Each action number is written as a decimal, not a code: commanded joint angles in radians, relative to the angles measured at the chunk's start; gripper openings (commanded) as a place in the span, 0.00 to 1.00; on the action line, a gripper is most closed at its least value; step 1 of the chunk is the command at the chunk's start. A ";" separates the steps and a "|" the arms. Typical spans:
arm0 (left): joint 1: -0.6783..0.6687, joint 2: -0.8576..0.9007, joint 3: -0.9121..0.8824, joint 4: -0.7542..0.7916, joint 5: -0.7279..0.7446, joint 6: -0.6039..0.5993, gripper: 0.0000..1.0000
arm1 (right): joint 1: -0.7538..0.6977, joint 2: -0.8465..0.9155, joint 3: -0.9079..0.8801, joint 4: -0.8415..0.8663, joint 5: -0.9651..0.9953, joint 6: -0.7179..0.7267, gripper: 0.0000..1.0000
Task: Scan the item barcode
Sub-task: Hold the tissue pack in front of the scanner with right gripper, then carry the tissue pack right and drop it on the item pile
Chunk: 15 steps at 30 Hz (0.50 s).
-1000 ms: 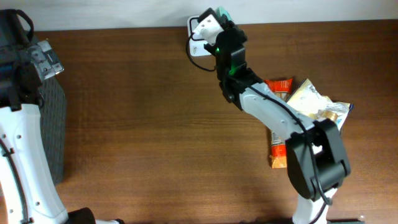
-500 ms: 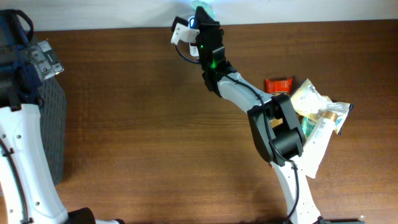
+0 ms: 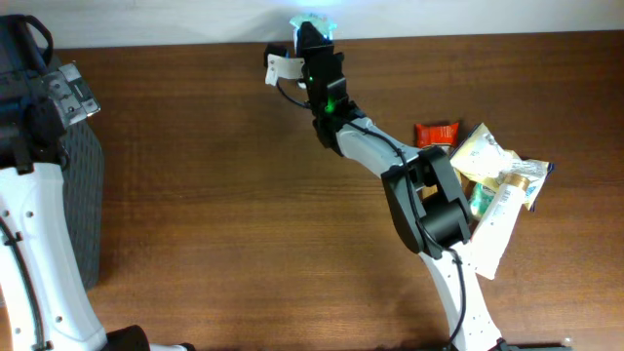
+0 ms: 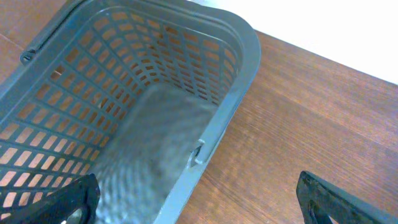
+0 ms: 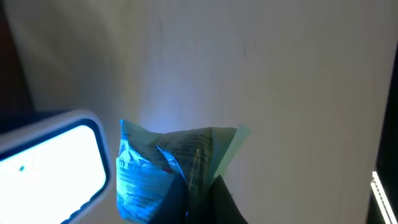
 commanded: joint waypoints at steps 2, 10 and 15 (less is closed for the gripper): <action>0.001 -0.006 -0.001 0.002 -0.014 0.009 0.99 | 0.019 -0.171 0.026 -0.176 0.071 0.146 0.04; 0.001 -0.006 -0.001 0.002 -0.014 0.009 0.99 | 0.002 -0.673 0.026 -1.109 -0.019 1.135 0.04; 0.001 -0.006 -0.001 0.002 -0.014 0.009 0.99 | -0.130 -0.801 0.026 -1.699 -0.033 1.547 0.04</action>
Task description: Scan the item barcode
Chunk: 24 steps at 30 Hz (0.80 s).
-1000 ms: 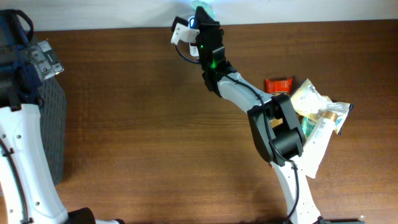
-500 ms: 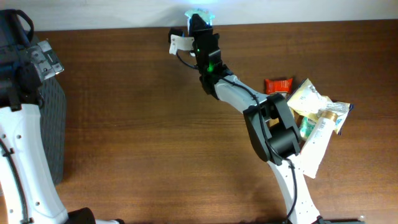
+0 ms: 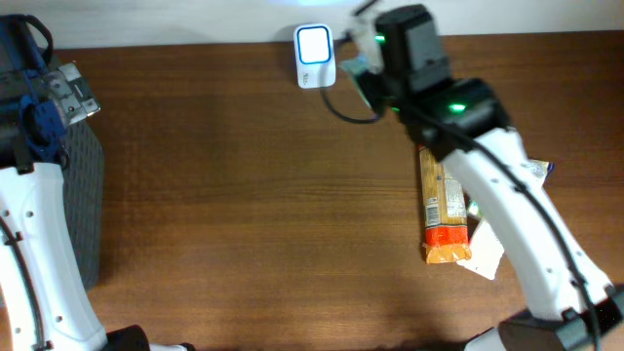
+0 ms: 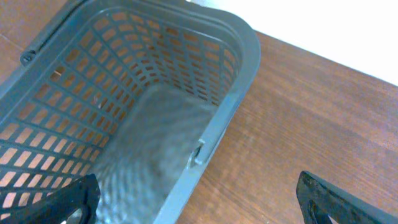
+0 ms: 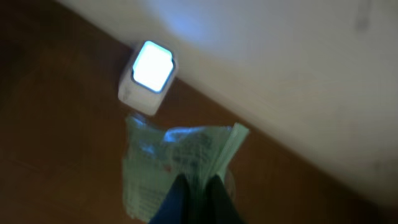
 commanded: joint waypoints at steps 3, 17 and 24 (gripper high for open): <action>0.001 -0.006 -0.001 0.002 -0.013 0.009 0.99 | -0.199 0.033 -0.017 -0.444 -0.014 0.328 0.04; 0.001 -0.006 -0.001 0.002 -0.013 0.009 0.99 | -0.378 0.026 0.103 -0.573 -0.069 0.370 0.87; 0.001 -0.006 -0.001 0.002 -0.013 0.009 0.99 | -0.194 -0.277 0.186 -0.575 -0.069 0.370 0.99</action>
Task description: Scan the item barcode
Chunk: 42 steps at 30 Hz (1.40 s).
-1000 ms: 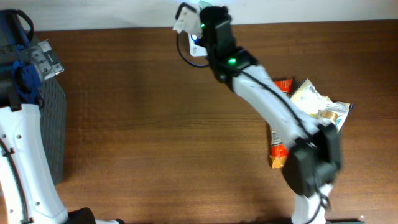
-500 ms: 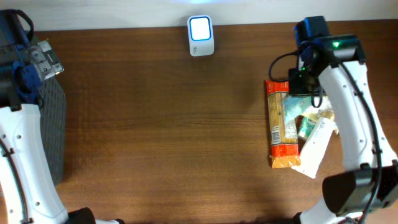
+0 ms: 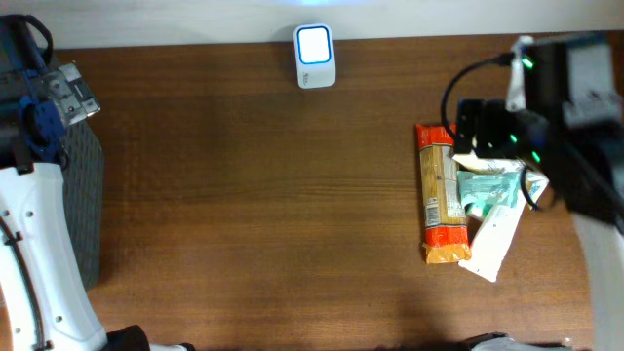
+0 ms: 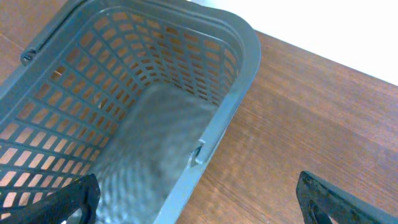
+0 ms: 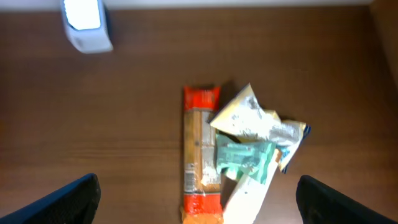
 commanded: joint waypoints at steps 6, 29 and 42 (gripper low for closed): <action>0.001 -0.006 -0.001 0.002 -0.014 0.009 0.99 | 0.017 -0.033 0.004 -0.110 0.003 0.007 0.99; 0.001 -0.006 -0.001 0.002 -0.014 0.009 0.99 | -0.278 -1.401 -2.041 1.613 -0.296 -0.204 0.99; 0.001 -0.006 -0.001 0.002 -0.014 0.009 0.99 | -0.278 -1.408 -2.041 1.418 -0.308 -0.196 0.99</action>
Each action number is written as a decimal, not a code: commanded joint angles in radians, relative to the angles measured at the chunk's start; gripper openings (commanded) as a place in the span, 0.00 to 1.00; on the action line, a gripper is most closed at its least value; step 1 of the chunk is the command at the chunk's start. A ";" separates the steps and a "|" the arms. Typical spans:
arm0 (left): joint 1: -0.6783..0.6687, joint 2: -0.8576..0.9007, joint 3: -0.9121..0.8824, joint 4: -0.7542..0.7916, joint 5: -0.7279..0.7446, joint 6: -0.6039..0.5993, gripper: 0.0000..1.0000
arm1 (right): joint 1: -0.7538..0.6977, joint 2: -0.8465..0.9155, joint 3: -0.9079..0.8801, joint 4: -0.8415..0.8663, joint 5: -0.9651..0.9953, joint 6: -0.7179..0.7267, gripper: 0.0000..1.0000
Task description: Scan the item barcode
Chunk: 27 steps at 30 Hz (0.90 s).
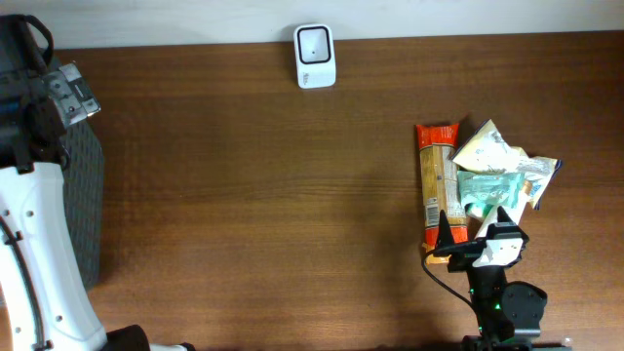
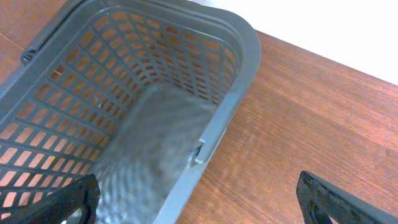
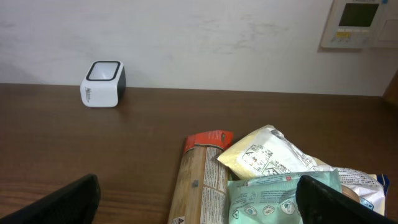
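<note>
The white barcode scanner stands at the table's far edge, its window dark; it also shows as the scanner at the upper left of the right wrist view. A pale green pouch lies on a pile at the right with a long orange packet and a yellowish bag. My right gripper sits low at the near edge just behind the pile, open and empty, with the green pouch in front of it. My left gripper hangs open over the basket rim.
A grey mesh basket stands at the table's left edge, seen as the basket under my left arm. A wall panel hangs behind the table at the right. Bare wood lies between scanner and pile.
My right gripper was open high above the pile; now it is low at the near edge behind it. The scanner's window, lit then, is dark. The left arm has not moved.
My right gripper held the green pouch against the lit scanner, then held it just right of the scanner. Later the pouch lay on the pile at the right with the gripper open above it. Now the gripper sits low at the near edge.
</note>
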 commanded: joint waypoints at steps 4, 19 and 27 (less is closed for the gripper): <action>0.001 -0.007 -0.001 0.002 -0.014 0.009 0.99 | -0.007 -0.006 -0.006 -0.003 -0.012 0.011 0.99; -0.002 -0.408 -0.628 0.506 0.383 0.260 0.99 | -0.007 -0.006 -0.006 -0.003 -0.012 0.011 0.99; -0.093 -1.051 -1.522 1.155 0.433 0.295 0.99 | -0.007 -0.006 -0.006 -0.003 -0.012 0.011 0.99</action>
